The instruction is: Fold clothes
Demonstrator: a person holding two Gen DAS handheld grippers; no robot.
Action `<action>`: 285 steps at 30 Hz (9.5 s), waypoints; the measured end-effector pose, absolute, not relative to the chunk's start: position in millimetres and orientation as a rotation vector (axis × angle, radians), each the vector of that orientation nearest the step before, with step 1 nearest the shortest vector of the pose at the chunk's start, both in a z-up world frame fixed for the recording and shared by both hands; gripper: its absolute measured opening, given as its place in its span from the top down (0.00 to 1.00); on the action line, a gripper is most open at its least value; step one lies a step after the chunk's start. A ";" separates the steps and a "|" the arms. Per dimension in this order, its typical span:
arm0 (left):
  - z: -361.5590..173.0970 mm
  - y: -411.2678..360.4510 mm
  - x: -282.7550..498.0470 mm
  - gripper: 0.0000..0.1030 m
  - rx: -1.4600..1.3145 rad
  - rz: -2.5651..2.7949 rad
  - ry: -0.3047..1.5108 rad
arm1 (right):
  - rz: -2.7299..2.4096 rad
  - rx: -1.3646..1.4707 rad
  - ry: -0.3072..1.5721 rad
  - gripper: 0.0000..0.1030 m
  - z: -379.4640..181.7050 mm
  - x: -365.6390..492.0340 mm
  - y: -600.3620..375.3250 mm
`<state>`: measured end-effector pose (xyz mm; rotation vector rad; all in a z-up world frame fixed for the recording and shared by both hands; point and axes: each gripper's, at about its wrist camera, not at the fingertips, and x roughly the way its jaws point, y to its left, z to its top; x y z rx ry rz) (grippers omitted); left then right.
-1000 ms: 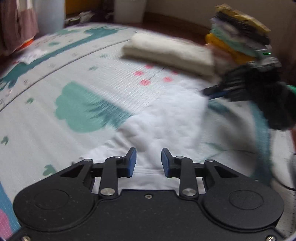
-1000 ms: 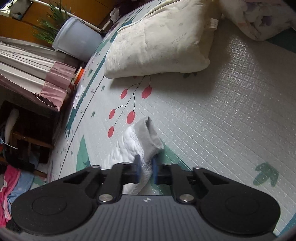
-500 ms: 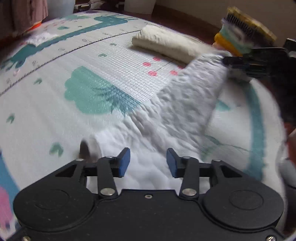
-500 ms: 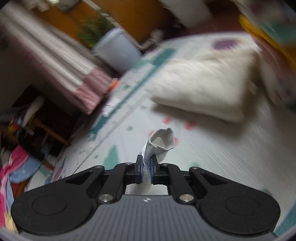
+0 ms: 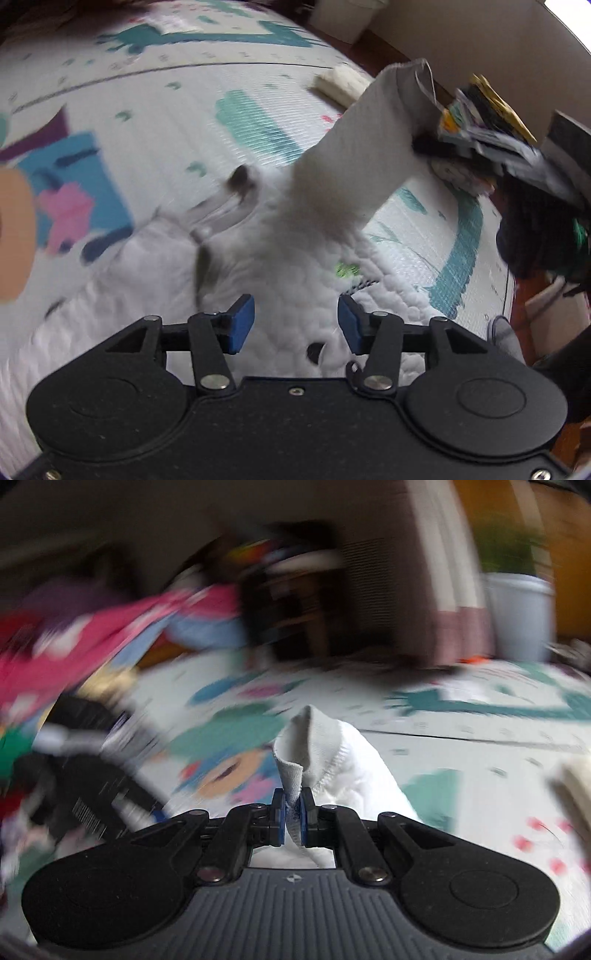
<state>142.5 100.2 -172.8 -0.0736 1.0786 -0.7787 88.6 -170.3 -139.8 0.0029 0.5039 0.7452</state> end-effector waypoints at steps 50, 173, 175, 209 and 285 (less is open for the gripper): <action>-212.7 183.9 165.1 0.92 -0.411 -0.544 1.118 | 0.820 -0.391 0.704 0.68 -252.8 140.3 -139.2; -178.0 106.4 73.8 0.77 0.105 -0.473 0.627 | 0.701 0.841 1.063 0.91 -259.2 194.4 -193.4; -183.1 140.5 88.8 0.77 0.000 -0.342 0.677 | 0.699 0.775 1.073 0.91 -262.5 192.2 -192.2; -258.3 131.9 70.7 0.77 0.141 -0.504 0.661 | 0.806 -0.242 0.817 0.87 -239.4 148.6 -107.9; -262.9 126.2 133.3 0.35 0.161 -0.708 0.697 | 0.762 -0.209 0.787 0.75 -250.8 130.1 -127.0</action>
